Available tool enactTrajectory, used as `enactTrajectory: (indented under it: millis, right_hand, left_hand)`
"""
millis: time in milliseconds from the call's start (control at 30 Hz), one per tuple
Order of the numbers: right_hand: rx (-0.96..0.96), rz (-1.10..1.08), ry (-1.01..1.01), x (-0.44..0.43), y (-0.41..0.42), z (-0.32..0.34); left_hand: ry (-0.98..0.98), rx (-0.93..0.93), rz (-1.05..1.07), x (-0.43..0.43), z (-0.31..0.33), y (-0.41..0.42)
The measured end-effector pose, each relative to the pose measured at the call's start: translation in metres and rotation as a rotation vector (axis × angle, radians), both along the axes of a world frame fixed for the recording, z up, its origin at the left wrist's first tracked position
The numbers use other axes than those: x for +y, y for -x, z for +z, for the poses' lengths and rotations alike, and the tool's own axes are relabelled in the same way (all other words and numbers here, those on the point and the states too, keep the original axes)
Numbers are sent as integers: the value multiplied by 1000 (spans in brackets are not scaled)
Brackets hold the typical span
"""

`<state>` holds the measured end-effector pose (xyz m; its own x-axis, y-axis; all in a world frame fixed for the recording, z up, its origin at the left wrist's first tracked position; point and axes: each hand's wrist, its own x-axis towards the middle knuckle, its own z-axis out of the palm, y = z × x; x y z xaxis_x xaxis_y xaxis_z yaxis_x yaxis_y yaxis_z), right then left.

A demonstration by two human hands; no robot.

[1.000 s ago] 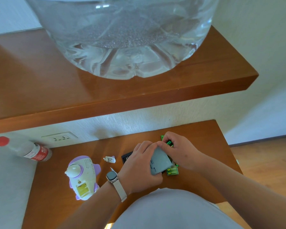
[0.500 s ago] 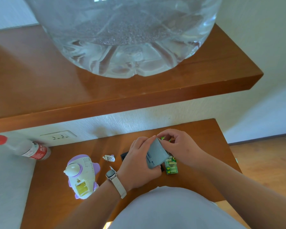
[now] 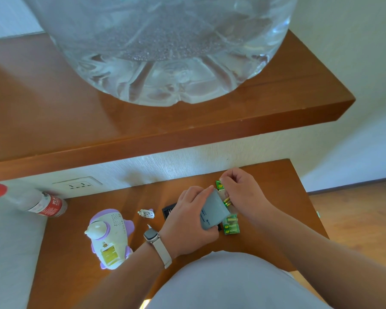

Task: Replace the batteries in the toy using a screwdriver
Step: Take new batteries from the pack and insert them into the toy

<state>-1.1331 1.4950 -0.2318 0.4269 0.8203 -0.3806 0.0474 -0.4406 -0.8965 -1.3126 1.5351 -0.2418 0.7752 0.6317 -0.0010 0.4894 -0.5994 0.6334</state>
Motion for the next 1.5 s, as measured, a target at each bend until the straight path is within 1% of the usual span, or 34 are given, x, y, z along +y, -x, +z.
enactTrajectory:
  millis: [133,267,367,467,567,633,733,767,833,1000,1167,1333,1500]
  right_hand:
    - [-224,164,-25,-3,12,2]
    - [-326,294,-63,-9,16,3]
    - [-400,325,-114,-12,14,2]
    - [-415,270,-154,-16,8,3]
    - [-350,141,-137,-20,0,4]
    - [-197,59,-68,-21,-5,4]
    - [115,3,21,-22,-9,7]
    - [187,12,33,-24,-9,7]
    - [257,41,33,-27,-9,8]
    - [295,80,-23,-33,-5,9]
    - [238,31,-68,-39,0,9]
    - [136,-43,-117,-45,5,12]
    - [139,-81,-143,-57,5,15]
  left_hand:
    - [-23,-2,14,-1,0,0]
    - [-22,-24,61,-4,-2,3]
    - [-19,-43,96,-5,-5,4]
    - [-16,-57,113,-3,-6,5]
    - [-11,-65,114,-2,-6,5]
    - [-9,-73,113,-1,-5,4]
    - [-21,-79,107,0,-3,2]
    - [-25,-79,104,-1,-3,1]
    - [-29,-77,97,-1,-2,1]
    - [-52,-79,87,-4,1,1]
    - [-83,-97,83,-12,9,-2]
    - [-129,-84,87,-22,14,-9]
    - [-151,-71,101,-33,15,-16]
